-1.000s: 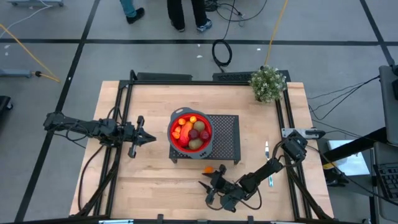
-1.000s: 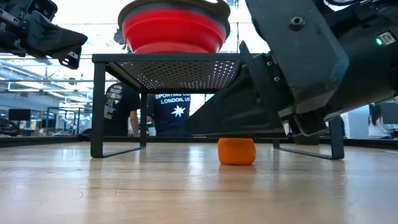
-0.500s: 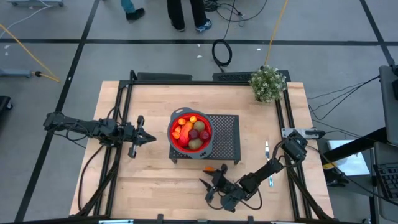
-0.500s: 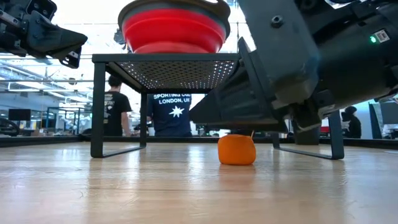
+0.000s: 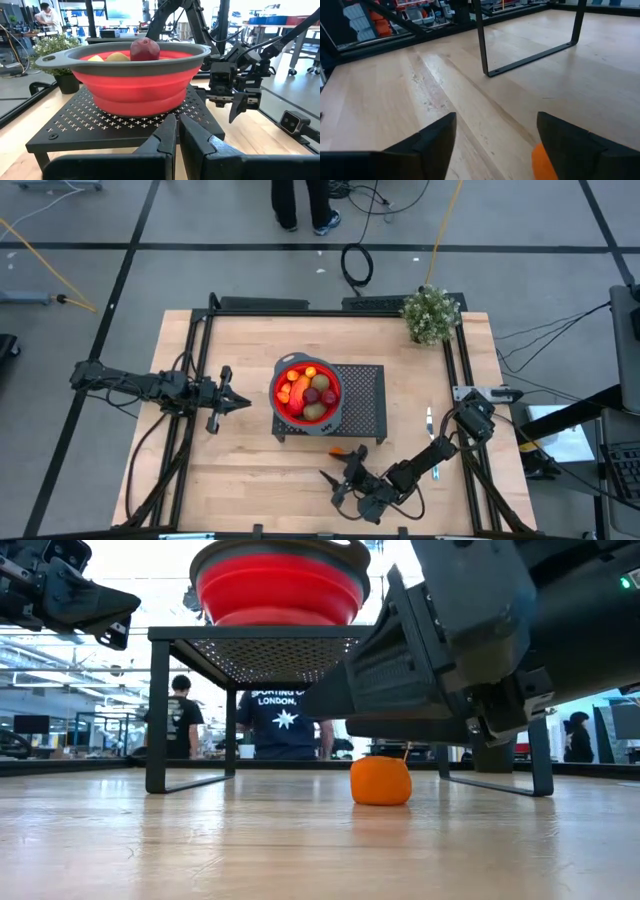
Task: Pick & Place Fruit
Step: Put the tangerine into the red colander on the shelf
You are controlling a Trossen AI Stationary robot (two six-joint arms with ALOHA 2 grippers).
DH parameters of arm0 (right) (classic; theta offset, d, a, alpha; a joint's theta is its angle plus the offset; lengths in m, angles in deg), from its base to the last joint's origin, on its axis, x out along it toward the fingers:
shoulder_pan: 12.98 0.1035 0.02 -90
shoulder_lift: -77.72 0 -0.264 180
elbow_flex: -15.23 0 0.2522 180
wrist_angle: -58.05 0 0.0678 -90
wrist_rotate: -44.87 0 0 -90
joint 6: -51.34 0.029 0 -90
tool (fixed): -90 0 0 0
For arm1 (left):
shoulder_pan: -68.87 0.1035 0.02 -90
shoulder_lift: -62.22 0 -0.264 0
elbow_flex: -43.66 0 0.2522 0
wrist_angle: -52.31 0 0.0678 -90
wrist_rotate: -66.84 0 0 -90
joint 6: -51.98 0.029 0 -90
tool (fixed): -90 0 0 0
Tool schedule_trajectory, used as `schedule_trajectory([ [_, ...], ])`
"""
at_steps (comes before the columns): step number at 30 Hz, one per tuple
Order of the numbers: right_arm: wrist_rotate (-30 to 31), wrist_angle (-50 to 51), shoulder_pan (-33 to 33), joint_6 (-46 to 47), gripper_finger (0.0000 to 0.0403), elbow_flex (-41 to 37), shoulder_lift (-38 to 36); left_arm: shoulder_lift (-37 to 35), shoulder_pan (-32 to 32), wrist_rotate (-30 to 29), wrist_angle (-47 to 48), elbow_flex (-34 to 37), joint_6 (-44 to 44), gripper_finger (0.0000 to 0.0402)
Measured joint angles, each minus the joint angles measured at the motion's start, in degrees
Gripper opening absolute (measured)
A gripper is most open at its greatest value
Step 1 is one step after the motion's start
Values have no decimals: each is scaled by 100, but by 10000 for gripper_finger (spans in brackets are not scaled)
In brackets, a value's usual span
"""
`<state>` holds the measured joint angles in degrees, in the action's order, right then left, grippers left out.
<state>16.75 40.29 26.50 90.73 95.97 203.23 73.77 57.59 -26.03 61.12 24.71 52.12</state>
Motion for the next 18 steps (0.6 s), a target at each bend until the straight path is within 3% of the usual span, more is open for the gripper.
schedule_trajectory([
  [7,315,-7,49,-114,312,0,0,0,0,0,0,0,-41,19],
  [11,750,-24,108,58,321,0,0,0,0,0,-2,0,-41,19],
  [18,707,4,172,37,321,0,0,0,2,0,0,0,-41,19],
])
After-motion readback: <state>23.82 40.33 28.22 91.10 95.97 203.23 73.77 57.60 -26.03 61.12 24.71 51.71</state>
